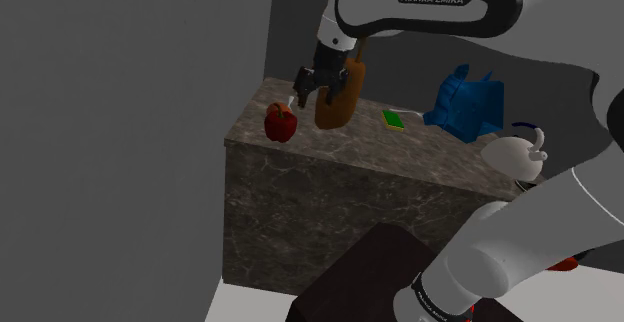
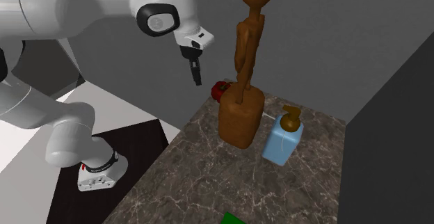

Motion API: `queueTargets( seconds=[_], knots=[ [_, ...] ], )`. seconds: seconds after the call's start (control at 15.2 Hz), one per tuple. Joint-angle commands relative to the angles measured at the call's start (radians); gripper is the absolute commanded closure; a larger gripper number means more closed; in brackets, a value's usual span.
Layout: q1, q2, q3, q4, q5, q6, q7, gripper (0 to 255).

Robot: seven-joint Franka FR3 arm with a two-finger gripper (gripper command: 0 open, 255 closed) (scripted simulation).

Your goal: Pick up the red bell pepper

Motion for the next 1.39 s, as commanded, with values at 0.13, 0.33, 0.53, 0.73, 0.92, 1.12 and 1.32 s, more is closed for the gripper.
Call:
queueTargets(
  seconds=[0.13, 0.33, 0.53, 0.73, 0.92, 1.12, 1.32],
  knots=[
    [-0.009, 0.167, 0.020, 0.144, -0.042, 0.019, 0.049, 0],
    [-0.007, 0.294, 0.029, 0.273, -0.079, 0.011, 0.086, 0],
    [0.000, 0.416, 0.033, 0.409, -0.115, -0.010, 0.118, 0],
    [0.000, 0.415, 0.032, 0.368, -0.115, 0.030, 0.120, 0],
    [-0.001, 0.416, 0.031, 0.329, -0.116, 0.070, 0.123, 0],
    [-0.001, 0.417, 0.031, 0.309, -0.117, 0.091, 0.124, 0],
    [-0.001, 0.415, 0.031, 0.308, -0.117, 0.090, 0.123, 255]
  ],
)
